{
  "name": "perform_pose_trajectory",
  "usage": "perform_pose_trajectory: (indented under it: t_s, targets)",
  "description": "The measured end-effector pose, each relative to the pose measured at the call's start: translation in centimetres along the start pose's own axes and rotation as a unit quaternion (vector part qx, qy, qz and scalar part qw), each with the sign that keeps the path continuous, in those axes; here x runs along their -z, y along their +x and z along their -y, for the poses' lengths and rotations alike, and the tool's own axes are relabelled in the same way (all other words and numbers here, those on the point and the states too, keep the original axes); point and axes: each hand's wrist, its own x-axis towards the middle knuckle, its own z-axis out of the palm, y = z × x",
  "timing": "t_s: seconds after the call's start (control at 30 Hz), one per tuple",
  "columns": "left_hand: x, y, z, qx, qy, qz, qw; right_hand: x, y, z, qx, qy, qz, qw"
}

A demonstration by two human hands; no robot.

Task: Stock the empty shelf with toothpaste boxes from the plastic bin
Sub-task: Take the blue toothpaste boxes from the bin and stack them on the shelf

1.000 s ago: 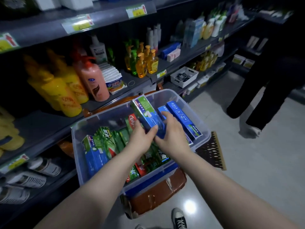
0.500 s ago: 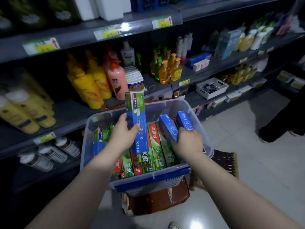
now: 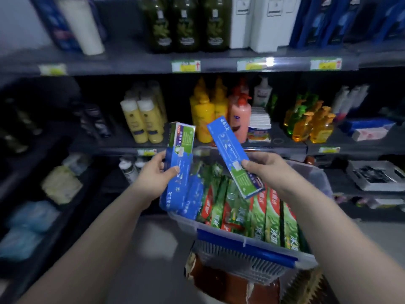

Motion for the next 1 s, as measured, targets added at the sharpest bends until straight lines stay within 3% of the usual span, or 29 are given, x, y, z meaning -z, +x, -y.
perform_pose_trajectory:
  t_s: [0.27, 0.4, 0.8, 1.0]
  targets:
    - [14.1, -8.6, 3.0, 0.011, 0.021, -0.214, 0.977, -15.2, 1.6, 3.7, 0.054, -0.001, 0.139, 0.989]
    - [21.7, -14.4, 4.5, 0.002, 0.11, -0.312, 0.944, -24.6, 0.3, 5.5, 0.107, -0.029, 0.195, 0.975]
    - [43.5, -32.6, 10.0, 0.099, 0.401, -0.482, 0.773, -53.9, -9.7, 9.1, 0.326, -0.083, 0.344, 0.876]
    - [51.7, -40.5, 12.4, 0.176, 0.479, -0.514, 0.689, -65.5, -14.6, 9.5, 0.371, -0.104, 0.41, 0.827]
